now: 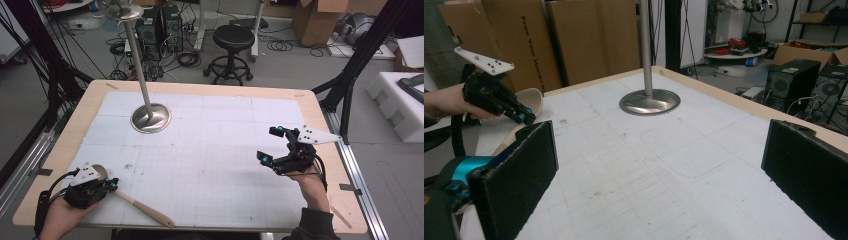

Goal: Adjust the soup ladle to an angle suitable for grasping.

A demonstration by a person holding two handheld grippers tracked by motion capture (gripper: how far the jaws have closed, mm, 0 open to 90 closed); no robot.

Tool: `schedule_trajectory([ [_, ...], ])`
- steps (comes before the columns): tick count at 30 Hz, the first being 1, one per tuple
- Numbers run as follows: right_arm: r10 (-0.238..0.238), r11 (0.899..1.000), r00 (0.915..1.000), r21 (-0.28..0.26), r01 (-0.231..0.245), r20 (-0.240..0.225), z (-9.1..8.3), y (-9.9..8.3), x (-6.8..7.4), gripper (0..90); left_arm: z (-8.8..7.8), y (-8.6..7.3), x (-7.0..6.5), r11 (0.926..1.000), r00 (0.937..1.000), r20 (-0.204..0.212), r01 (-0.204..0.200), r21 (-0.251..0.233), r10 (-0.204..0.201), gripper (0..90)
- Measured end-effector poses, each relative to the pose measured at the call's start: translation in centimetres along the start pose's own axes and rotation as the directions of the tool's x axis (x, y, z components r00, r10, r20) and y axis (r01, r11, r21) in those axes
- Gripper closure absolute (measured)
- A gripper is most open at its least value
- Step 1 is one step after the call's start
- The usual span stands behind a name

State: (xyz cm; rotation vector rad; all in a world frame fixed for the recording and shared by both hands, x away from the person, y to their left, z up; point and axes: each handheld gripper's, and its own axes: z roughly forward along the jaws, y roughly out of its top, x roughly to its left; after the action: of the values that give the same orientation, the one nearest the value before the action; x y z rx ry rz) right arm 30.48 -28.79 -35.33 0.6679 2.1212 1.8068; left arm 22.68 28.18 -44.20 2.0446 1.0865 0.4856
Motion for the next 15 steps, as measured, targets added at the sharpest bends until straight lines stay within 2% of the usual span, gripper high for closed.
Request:
schedule_trajectory([
  [2,0.008,1.0,1.0,0.007,-0.008,-0.002,0.0,0.0,0.1,0.4,0.0,-0.2,-0.2,0.9998,0.9998,-0.009,-0.018,-0.008,0.018,90.0],
  [6,0.0,1.0,1.0,0.004,0.0,-0.005,0.1,0.0,0.0,0.4,0.1,-0.1,0.0,0.9994,0.9992,0.023,-0.031,-0.012,0.031,90.0],
  [8,-0.005,1.0,0.9997,0.002,0.005,-0.022,0.1,0.0,0.1,0.4,-0.2,0.1,-0.1,0.999,0.999,0.033,-0.028,-0.034,0.029,90.0],
  [9,-0.012,1.0,0.9997,0.003,0.012,-0.021,0.1,0.1,0.1,0.4,-0.5,0.3,-0.3,0.9981,0.9991,0.037,-0.019,-0.058,0.021,90.0],
  [10,-0.009,1.0,0.9997,0.004,0.009,-0.021,0.1,0.1,0.1,0.4,-0.9,0.4,-0.8,0.9961,0.9983,0.05,-0.026,-0.084,0.03,90.0],
  [11,-0.009,1.0,0.9997,0.004,0.009,-0.021,0.1,0.1,0.1,0.4,-0.9,0.4,-0.8,0.9961,0.9983,0.05,-0.026,-0.084,0.03,90.0],
  [12,-0.011,1.0,0.9996,0.001,0.011,-0.027,0.1,0.2,0.2,0.4,-1.2,0.5,-1.8,0.9931,0.9954,0.073,-0.054,-0.104,0.062,90.0],
  [13,-0.006,1.0,0.9996,0.002,0.006,-0.027,0.0,0.2,0.2,0.4,-1.2,0.5,-1.8,0.9931,0.9954,0.073,-0.054,-0.104,0.062,90.0],
  [14,-0.015,1.0,0.9996,-0.003,0.015,-0.026,0.0,0.3,0.2,0.4,-1.3,0.5,-2.5,0.9904,0.9931,0.087,-0.069,-0.12,0.079,90.0],
  [15,-0.008,1.0,0.9996,-0.003,0.008,-0.026,-0.1,0.3,0.2,0.4,-1.7,0.5,-3.6,0.9871,0.9905,0.089,-0.092,-0.131,0.104,90.0],
])
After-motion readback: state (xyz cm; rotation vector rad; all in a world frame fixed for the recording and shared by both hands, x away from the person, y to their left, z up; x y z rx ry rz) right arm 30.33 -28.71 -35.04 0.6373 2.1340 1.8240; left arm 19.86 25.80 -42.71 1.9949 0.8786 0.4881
